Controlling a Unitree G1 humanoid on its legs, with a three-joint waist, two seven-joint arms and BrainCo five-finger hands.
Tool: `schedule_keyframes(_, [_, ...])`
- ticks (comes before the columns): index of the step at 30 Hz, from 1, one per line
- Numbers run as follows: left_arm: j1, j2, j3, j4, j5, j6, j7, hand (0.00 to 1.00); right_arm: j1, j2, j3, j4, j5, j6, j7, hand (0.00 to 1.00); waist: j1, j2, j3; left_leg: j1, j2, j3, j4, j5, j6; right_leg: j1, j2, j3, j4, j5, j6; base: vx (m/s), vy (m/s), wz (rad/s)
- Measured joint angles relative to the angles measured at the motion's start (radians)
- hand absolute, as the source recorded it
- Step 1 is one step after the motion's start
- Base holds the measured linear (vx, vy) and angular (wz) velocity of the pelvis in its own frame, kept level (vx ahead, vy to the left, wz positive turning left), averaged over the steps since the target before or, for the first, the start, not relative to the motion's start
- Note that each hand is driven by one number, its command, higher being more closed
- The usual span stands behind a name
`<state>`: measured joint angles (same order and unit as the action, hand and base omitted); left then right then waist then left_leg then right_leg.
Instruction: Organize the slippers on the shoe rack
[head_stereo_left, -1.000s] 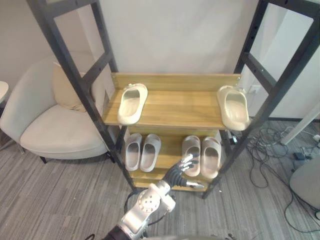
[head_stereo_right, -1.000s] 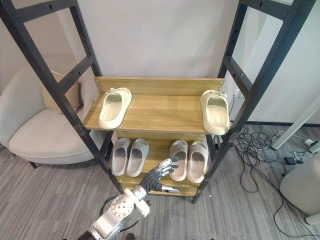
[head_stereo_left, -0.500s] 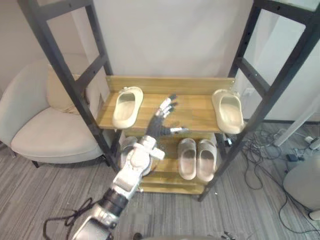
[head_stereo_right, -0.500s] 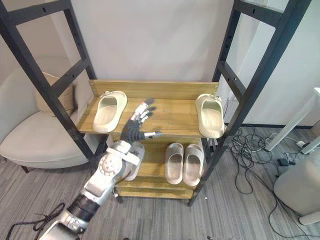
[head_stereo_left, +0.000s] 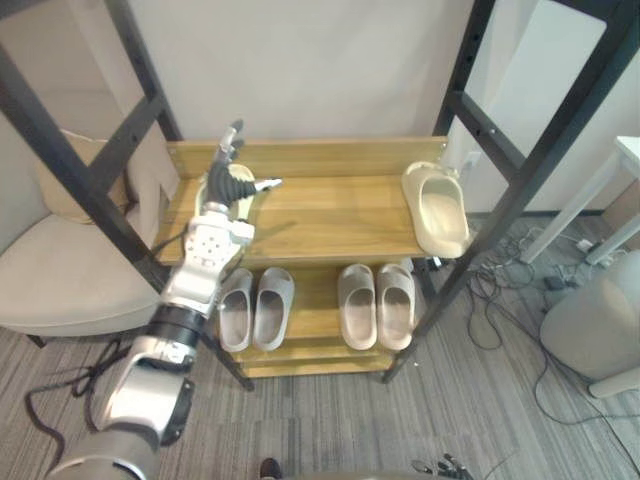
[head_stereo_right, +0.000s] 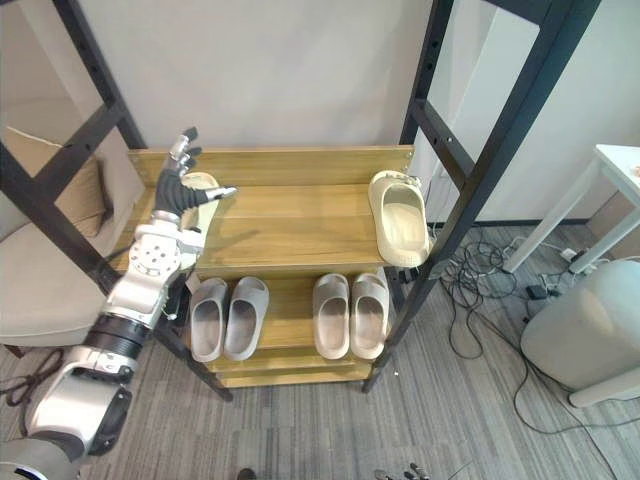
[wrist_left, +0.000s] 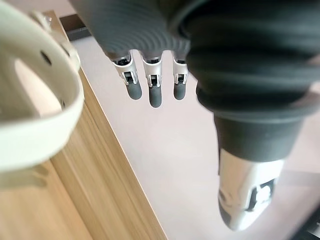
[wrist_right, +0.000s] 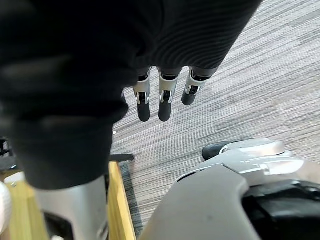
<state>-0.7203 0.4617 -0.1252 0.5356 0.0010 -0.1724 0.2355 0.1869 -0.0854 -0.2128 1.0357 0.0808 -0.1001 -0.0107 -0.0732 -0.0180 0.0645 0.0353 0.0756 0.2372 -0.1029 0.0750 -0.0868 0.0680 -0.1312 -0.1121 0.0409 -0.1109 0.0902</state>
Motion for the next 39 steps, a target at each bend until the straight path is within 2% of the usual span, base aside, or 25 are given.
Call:
schedule_keyframes(4, [-0.050, 0.040, 0.008, 0.066, 0.023, 0.017, 0.000, 0.00, 0.000, -0.003, -0.002, -0.002, 0.000, -0.003, 0.001, 0.00, -0.001, 0.012, 0.010, -0.001, 0.001, 0.000, 0.000, 0.000, 0.000, -0.005, 0.001, 0.017, -0.011, 0.005, -0.001, 0.02, -0.007, -0.15])
schedule_keyframes(10, [-0.094, 0.055, 0.008, 0.132, 0.071, 0.030, -0.001, 0.00, -0.001, -0.003, 0.003, -0.024, 0.000, -0.006, 0.000, 0.00, -0.004, 0.024, 0.018, -0.020, 0.003, -0.001, 0.000, 0.000, 0.000, -0.029, 0.003, 0.020, -0.008, 0.008, -0.004, -0.01, 0.000, -0.01])
schedule_keyframes(18, [-0.094, 0.116, 0.010, 0.168, 0.076, 0.033, -0.002, 0.00, 0.000, -0.003, 0.015, -0.028, 0.000, -0.008, -0.009, 0.00, -0.006, 0.023, 0.019, -0.024, 0.004, -0.005, 0.000, 0.000, 0.000, -0.033, 0.003, 0.020, -0.008, 0.011, -0.004, 0.00, 0.001, -0.01])
schedule_keyframes(28, [-0.094, 0.122, 0.022, 0.161, 0.078, 0.033, -0.003, 0.00, 0.000, -0.005, 0.028, -0.028, -0.001, -0.008, -0.009, 0.00, 0.006, 0.023, 0.019, -0.030, 0.002, -0.034, 0.000, 0.001, 0.000, -0.029, 0.004, 0.006, -0.007, 0.012, -0.002, -0.01, 0.000, 0.04])
schedule_keyframes(39, [-0.091, 0.165, 0.032, 0.159, 0.209, 0.042, -0.004, 0.00, -0.021, -0.023, 0.056, -0.028, -0.002, -0.008, -0.010, 0.00, 0.014, 0.023, 0.020, -0.030, 0.002, -0.057, 0.000, 0.001, 0.000, -0.013, 0.004, -0.016, -0.011, 0.011, -0.003, 0.00, -0.003, 0.06])
